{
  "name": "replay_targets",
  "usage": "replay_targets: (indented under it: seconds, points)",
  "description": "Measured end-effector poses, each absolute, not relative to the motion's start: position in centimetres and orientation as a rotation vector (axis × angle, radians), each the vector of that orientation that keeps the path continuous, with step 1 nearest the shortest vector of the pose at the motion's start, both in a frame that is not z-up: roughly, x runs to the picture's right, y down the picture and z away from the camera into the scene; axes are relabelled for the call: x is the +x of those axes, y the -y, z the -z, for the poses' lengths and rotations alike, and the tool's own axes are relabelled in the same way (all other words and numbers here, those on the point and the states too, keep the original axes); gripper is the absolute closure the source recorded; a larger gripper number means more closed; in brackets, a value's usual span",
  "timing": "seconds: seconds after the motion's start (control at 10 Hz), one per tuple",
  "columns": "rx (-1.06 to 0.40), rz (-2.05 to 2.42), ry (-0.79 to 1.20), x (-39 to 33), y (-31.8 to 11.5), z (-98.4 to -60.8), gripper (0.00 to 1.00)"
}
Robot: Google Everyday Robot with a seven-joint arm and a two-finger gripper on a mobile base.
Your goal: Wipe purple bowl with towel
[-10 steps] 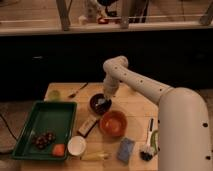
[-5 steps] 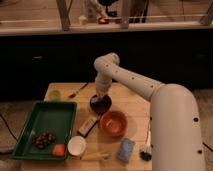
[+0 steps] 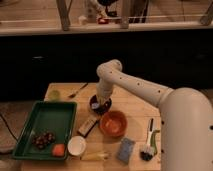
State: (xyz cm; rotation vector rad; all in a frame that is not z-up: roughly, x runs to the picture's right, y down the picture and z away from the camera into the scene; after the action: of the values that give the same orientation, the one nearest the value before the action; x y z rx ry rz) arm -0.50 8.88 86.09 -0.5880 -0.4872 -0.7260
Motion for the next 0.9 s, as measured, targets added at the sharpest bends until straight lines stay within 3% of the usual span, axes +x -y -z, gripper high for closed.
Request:
replay_targets:
  seconds: [0.4, 0.9]
  points:
    - [-0.601, 0.644, 0.453, 3.2, -9.6, -86.3, 0.99]
    - [-0.571, 0.651, 0.428, 2.8, -6.3, -87.3, 0.99]
